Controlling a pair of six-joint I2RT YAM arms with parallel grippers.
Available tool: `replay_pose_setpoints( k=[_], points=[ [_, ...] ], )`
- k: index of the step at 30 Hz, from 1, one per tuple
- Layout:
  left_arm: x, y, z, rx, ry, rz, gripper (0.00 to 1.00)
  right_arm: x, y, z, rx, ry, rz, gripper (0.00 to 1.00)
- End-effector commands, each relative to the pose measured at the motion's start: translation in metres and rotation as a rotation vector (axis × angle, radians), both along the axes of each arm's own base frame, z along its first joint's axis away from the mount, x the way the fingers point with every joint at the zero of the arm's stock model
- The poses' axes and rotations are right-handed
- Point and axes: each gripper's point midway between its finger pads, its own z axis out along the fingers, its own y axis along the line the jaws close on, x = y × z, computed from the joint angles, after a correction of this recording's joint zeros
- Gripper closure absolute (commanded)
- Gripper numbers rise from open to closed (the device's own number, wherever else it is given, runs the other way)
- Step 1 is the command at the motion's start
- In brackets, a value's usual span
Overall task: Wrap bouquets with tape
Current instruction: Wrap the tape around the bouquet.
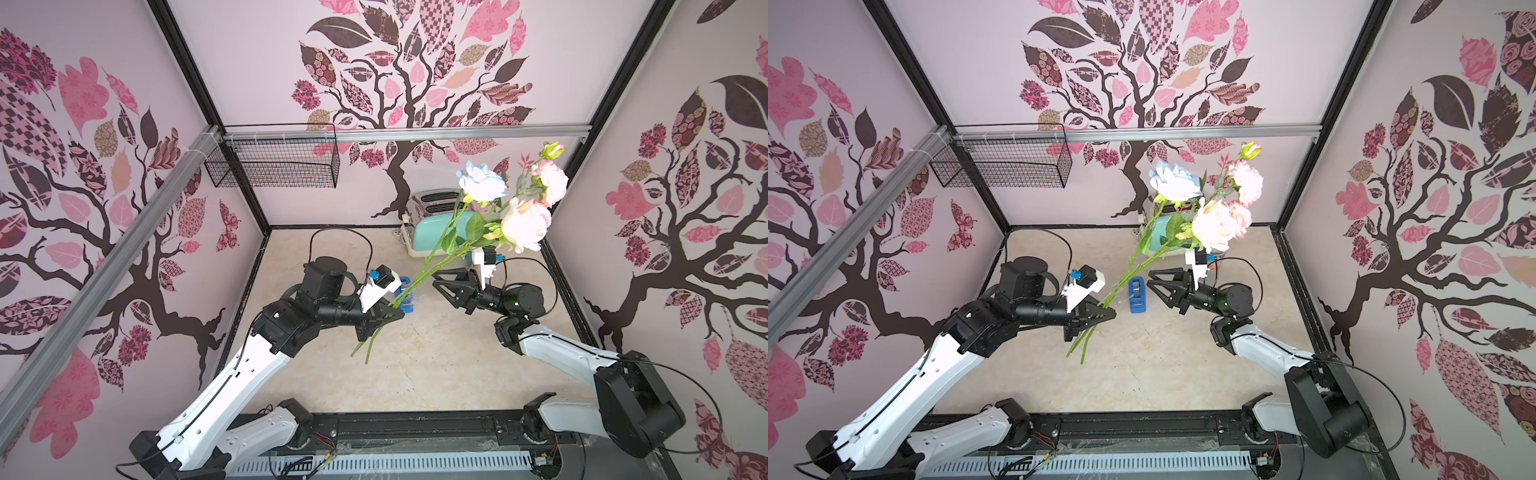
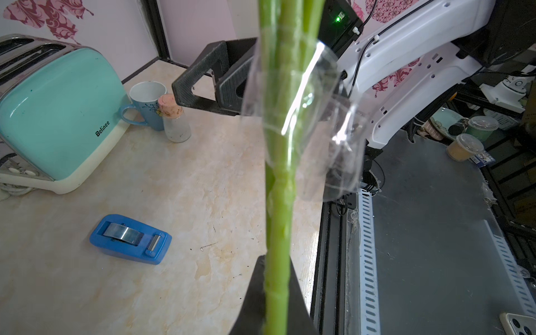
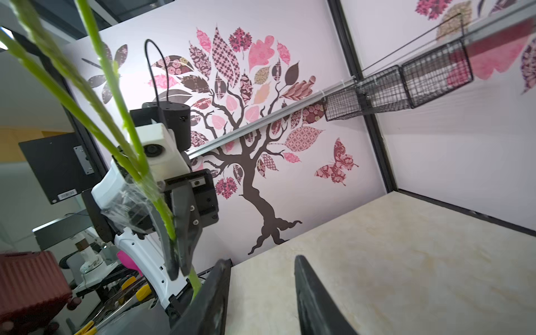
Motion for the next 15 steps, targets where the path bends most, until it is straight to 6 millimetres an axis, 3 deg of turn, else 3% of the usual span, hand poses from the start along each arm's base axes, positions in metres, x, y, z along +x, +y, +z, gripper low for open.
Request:
replay_pose_setpoints(
  k=[1, 11, 15],
  points=[
    [0.002, -0.005, 0.007, -0.038, -0.025, -0.019, 1.00, -0.018, 0.010, 0.023, 0.045, -0.104, 0.069, 0.61],
    [0.011, -0.011, 0.001, -0.037, 0.000, -0.011, 1.00, -0.040, 0.031, 0.034, 0.063, -0.151, 0.144, 0.58],
    [0.013, -0.012, -0.002, -0.028, 0.008, -0.005, 1.00, -0.042, 0.033, 0.039, 0.072, -0.155, 0.154, 0.50]
  ],
)
